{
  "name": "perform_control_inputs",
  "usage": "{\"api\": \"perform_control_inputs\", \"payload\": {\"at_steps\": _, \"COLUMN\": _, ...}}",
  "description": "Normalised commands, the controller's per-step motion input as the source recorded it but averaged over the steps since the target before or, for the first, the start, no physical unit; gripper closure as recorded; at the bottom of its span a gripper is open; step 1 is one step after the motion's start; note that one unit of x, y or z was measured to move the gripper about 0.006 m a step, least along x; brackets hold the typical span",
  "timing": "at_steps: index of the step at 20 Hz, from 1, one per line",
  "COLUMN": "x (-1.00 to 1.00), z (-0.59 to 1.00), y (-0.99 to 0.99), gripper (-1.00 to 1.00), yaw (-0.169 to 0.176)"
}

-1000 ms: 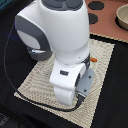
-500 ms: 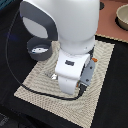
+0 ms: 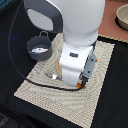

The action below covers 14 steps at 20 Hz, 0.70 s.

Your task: Interact with the objects in diverse but meaningful ways.

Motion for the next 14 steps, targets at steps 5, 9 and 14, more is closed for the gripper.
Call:
{"api": "perform_control_inputs", "payload": {"at_steps": 5, "x": -0.23, "z": 0.03, "y": 0.91, "gripper": 1.00, "yaw": 0.015}}
{"api": "perform_control_inputs", "payload": {"at_steps": 9, "x": -0.27, "z": 0.00, "y": 0.92, "gripper": 1.00, "yaw": 0.015}}
{"api": "perform_control_inputs", "payload": {"at_steps": 14, "x": -0.37, "z": -0.01, "y": 0.89, "gripper": 1.00, "yaw": 0.018}}
